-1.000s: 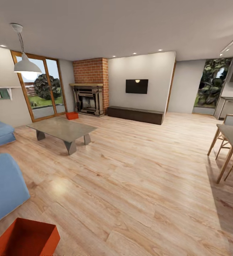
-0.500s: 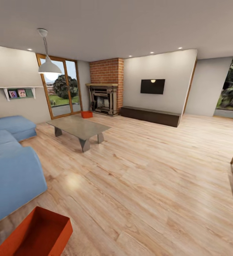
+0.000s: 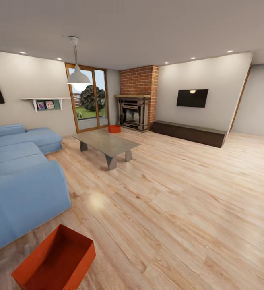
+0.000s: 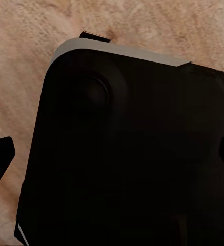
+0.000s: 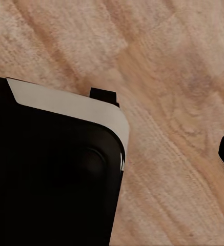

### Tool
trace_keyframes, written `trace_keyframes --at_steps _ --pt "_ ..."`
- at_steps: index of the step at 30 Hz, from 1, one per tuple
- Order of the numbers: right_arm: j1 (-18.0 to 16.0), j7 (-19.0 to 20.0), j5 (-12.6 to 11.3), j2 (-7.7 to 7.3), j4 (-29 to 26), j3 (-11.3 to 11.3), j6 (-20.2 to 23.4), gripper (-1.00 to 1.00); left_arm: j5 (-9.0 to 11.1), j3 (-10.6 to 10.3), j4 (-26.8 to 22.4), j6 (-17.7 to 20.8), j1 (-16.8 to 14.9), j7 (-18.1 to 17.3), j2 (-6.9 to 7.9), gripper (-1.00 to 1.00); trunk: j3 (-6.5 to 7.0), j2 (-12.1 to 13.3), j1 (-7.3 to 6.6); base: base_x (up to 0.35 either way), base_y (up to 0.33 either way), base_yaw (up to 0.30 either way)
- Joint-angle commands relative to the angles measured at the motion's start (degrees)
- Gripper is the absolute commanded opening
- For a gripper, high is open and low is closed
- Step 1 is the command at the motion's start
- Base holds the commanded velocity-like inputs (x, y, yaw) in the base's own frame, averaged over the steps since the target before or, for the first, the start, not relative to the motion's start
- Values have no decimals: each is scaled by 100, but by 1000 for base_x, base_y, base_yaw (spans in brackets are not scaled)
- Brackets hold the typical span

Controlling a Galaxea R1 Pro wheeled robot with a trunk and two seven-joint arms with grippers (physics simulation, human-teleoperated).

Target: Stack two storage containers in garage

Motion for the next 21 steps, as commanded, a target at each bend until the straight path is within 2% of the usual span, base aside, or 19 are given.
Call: trace_keyframes --at_steps 1,9,21 --pt "-5 -1 -44 3 15 49 -31 100 22 3 -6 -9 2 5 -2 100 -5 -3 0 0 0 269" --pt "-5 -1 -56 1 15 42 -36 100 13 -5 -6 -9 2 1 -2 100 -5 -3 0 11 -5 219" --pt "-5 -1 -37 12 15 35 -29 100 33 -6 -6 -1 2 5 -1 100 -5 -3 0 219 -192 15"
